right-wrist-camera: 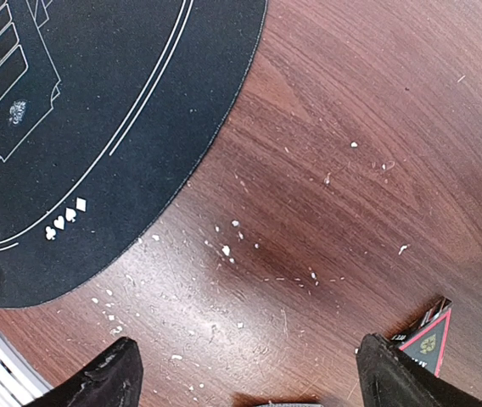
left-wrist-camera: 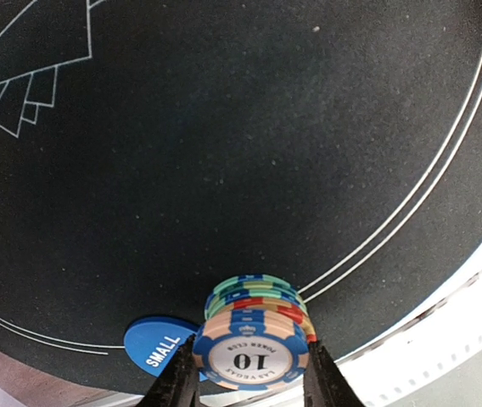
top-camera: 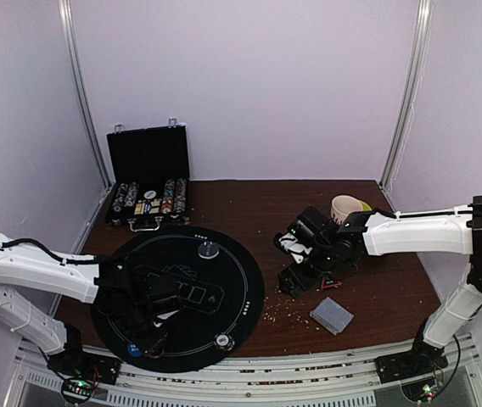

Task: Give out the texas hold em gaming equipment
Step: Place the poker chips pile at the small blind area.

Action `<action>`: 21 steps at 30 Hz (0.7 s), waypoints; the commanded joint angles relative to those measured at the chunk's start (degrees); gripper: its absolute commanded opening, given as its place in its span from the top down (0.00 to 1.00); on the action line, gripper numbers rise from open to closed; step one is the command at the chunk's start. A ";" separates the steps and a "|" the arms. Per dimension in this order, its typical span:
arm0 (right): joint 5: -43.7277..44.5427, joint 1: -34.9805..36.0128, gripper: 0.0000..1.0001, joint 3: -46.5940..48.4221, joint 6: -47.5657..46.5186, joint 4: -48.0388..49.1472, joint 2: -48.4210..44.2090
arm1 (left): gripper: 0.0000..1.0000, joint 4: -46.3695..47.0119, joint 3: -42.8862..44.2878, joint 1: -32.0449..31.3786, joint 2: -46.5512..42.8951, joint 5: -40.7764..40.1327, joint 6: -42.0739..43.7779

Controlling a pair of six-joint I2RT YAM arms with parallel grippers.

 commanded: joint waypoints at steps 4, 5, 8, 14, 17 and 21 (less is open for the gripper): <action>-0.06 -0.25 0.10 0.87 -0.51 -1.14 0.32 | 0.78 1.07 -0.50 0.30 -0.15 0.89 0.65; -0.06 -0.20 0.09 0.91 -0.56 -1.08 0.26 | 0.69 1.06 -0.32 0.30 -0.13 0.93 0.90; -0.14 -0.22 0.09 0.99 -0.54 -1.10 0.28 | 0.58 0.52 0.29 0.33 -0.25 0.05 1.43; -0.15 -0.24 0.09 0.79 -0.43 -1.18 0.13 | 0.46 -0.44 1.71 0.30 -1.78 0.46 1.77; -0.22 -0.19 0.09 0.81 -0.39 -1.08 0.17 | 0.40 -1.27 0.76 0.30 -2.53 0.71 1.79; -0.35 -0.25 0.09 0.99 -0.43 -1.19 0.28 | 0.32 -3.11 4.52 0.30 -2.39 -2.21 3.46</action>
